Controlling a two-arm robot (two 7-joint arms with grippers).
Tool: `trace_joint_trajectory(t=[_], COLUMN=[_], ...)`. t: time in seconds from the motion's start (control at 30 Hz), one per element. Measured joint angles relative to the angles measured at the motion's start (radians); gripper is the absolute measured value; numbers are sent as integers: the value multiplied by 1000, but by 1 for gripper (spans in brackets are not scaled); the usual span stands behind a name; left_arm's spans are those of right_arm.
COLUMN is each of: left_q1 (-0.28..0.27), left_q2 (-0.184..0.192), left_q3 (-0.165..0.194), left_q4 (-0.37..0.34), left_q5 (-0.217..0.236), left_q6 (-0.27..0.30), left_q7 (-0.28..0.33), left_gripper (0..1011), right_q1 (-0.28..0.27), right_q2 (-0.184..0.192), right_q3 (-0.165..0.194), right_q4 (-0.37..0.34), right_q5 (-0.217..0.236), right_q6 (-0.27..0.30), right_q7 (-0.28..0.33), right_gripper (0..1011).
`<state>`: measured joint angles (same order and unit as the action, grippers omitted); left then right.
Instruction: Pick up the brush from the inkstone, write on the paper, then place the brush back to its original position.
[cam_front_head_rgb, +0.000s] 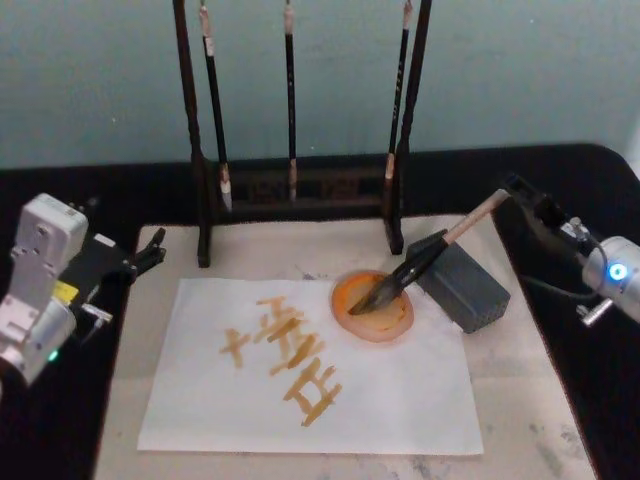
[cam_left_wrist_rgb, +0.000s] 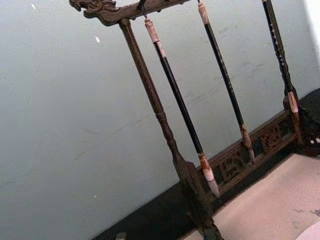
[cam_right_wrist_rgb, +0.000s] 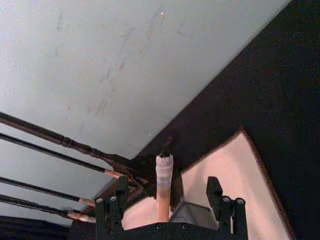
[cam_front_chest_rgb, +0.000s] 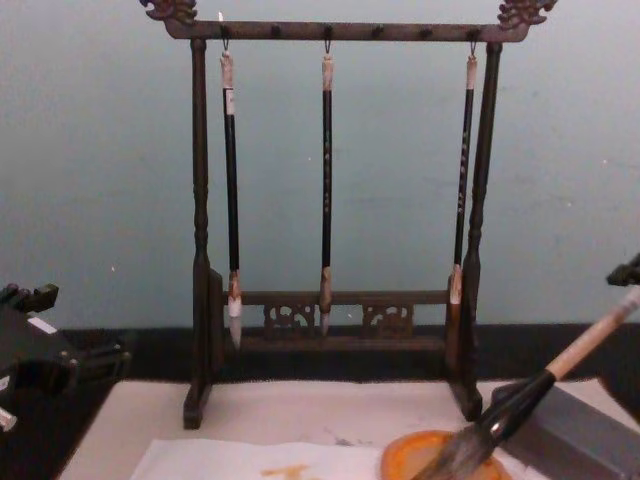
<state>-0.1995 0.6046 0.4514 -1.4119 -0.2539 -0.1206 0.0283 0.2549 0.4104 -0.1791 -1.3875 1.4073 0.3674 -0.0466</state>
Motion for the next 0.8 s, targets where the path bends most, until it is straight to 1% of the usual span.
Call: trace_joint_trajectory(t=[0.03, 0.1, 0.13, 0.17, 0.2, 0.23, 0.3, 0.33, 0.37, 0.43, 0.47, 0.53, 0.57, 0.63, 0.67, 0.73, 0.77, 0.8], left_q1=[0, 0, 0, 0, 0, 0, 0, 0, 0, 0, 0, 0, 0, 0, 0, 0, 0, 0], left_q2=[0, 0, 0, 0, 0, 0, 0, 0, 0, 0, 0, 0, 0, 0, 0, 0, 0, 0], left_q3=[0, 0, 0, 0, 0, 0, 0, 0, 0, 0, 0, 0, 0, 0, 0, 0, 0, 0], left_q4=[0, 0, 0, 0, 0, 0, 0, 0, 0, 0, 0, 0, 0, 0, 0, 0, 0, 0], left_q5=[0, 0, 0, 0, 0, 0, 0, 0, 0, 0, 0, 0, 0, 0, 0, 0, 0, 0], left_q6=[0, 0, 0, 0, 0, 0, 0, 0, 0, 0, 0, 0, 0, 0, 0, 0, 0, 0], left_q7=[0, 0, 0, 0, 0, 0, 0, 0, 0, 0, 0, 0, 0, 0, 0, 0, 0, 0], left_gripper=[1010, 1009, 1010, 1010, 1010, 1009, 1010, 1010, 1010, 1010, 1010, 1010, 1010, 1010, 1010, 1010, 1010, 1010], right_q1=[-15, -31, -46, -46, -60, -72, -81, -86, -88, -90, -93, -93, -92, -86, -79, -73, -68, -67], right_q2=[12, 27, 45, 45, 65, 90, 117, 147, 160, 182, 198, 212, 225, 236, 247, 255, 260, 260], right_q3=[1, 1, -5, -5, -13, -28, -48, -73, -87, -110, -129, -151, -174, -199, -222, -245, -266, -275], right_q4=[-30, -65, -101, -101, -136, -173, -208, -241, -257, -282, -306, -326, -341, -349, -353, -353, -351, -349], right_q5=[2, -1, -17, -17, -42, -81, -132, -196, -239, -307, -387, -472, -560, -635, -700, -759, -804, -819], right_q6=[-1, -7, -17, -17, -30, -47, -68, -95, -114, -142, -172, -201, -229, -248, -263, -277, -289, -293], right_q7=[-20, -35, -45, -45, -50, -49, -44, -42, -45, -55, -72, -92, -111, -125, -130, -129, -119, -113], right_gripper=[1000, 1000, 1000, 1000, 1000, 1000, 1000, 1000, 1000, 1000, 1000, 1000, 1000, 1000, 1000, 1000, 1000, 1000])
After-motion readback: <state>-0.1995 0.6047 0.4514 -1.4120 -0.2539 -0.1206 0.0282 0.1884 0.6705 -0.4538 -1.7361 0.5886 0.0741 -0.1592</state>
